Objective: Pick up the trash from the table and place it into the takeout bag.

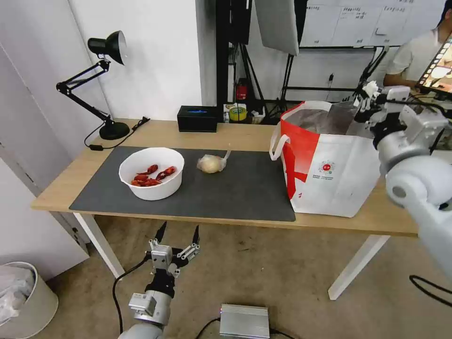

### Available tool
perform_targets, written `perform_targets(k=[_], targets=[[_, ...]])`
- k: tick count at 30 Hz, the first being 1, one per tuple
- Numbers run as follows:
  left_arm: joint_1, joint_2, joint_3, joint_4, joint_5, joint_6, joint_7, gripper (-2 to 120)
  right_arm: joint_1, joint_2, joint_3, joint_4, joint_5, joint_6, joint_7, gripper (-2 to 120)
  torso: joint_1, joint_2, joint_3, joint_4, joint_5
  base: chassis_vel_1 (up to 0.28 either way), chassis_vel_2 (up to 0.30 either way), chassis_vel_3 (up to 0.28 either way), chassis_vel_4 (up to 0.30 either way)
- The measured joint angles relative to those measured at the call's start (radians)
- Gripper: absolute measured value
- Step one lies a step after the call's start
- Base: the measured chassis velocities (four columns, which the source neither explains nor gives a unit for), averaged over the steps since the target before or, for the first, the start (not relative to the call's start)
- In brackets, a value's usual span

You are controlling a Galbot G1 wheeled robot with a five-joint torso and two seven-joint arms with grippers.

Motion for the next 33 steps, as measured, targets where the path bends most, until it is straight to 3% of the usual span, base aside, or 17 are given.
perform_targets(k=[6, 10, 20, 26, 30, 33], targets=[[-0.002, -0.008, 0.009, -0.001, 0.0, -0.001, 0.0, 100, 0.084, -0.02, -0.052, -0.052, 0.068, -0.064, 0.02, 0, 0.0, 0.0, 0.0, 0.0, 0.0, 0.0, 0.0, 0.0, 0.0], [0.001, -0.007, 0.009, -0.004, 0.0, -0.002, 0.0, 100, 0.094, -0.028, -0.058, -0.061, 0.109, -0.131, 0.03, 0, 0.0, 0.0, 0.0, 0.0, 0.0, 0.0, 0.0, 0.0, 0.0], [0.009, -0.006, 0.005, -0.014, 0.0, -0.006, 0.0, 100, 0.069, -0.029, -0.046, -0.076, 0.129, -0.197, 0.048, 0, 0.0, 0.0, 0.0, -0.0001, 0.0, 0.0, 0.0, 0.0, 0.0], [0.011, -0.008, 0.004, -0.015, 0.0, -0.007, 0.001, 100, 0.044, -0.028, -0.028, -0.07, 0.129, -0.213, 0.053, 22, 0.0, 0.0, 0.0, -0.0001, 0.0, 0.0, 0.0, 0.0, 0.0], [0.011, -0.01, 0.006, -0.015, 0.0, -0.008, 0.001, 100, 0.039, -0.028, -0.025, -0.067, 0.129, -0.213, 0.052, 30, 0.0, 0.0, 0.0, -0.0001, -0.0001, 0.0, 0.0, 0.0, 0.0], [0.013, -0.012, 0.007, -0.017, 0.002, -0.009, 0.002, 100, 0.029, -0.022, -0.022, -0.061, 0.127, -0.213, 0.051, 47, 0.0, 0.0, 0.0, 0.0, -0.0001, 0.0, 0.0, 0.0, 0.0]])
